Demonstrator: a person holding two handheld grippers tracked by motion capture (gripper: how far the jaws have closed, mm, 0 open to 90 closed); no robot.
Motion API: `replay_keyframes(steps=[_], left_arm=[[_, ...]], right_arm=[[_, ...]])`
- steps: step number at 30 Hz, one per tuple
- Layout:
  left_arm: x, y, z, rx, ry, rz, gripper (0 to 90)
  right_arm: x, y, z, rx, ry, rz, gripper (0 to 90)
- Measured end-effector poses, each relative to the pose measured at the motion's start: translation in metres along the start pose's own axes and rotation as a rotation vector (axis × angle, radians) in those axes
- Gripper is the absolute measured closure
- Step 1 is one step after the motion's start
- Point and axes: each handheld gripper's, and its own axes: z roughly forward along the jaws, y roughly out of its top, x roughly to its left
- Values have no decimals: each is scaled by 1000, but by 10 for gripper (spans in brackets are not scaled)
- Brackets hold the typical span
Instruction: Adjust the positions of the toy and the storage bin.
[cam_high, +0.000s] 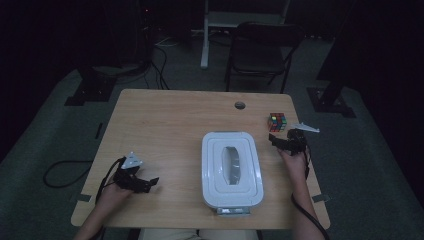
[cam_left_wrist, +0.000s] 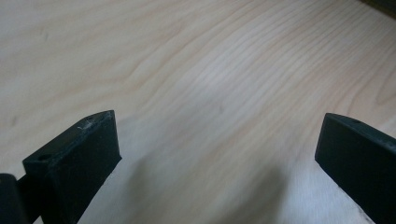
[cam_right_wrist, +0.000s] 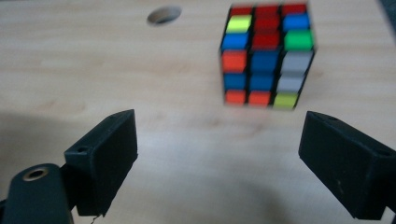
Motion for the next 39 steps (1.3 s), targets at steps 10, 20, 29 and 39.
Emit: replay_keyframes(steps=[10, 20, 29, 39], left_arm=[[15, -23, -16, 42, 90, -98, 6], [19, -28, -15, 43, 128, -75, 6], [17, -27, -14, 50, 131, -46, 6], [16, -28, -14, 49, 147, -62, 6]], right_arm=[[-6, 22, 24, 16, -65, 10, 116], [-13, 32, 44, 35, -137, 3, 115], [-17, 40, 59, 59, -140, 13, 116], [-20, 35, 71, 112, -161, 2, 206]])
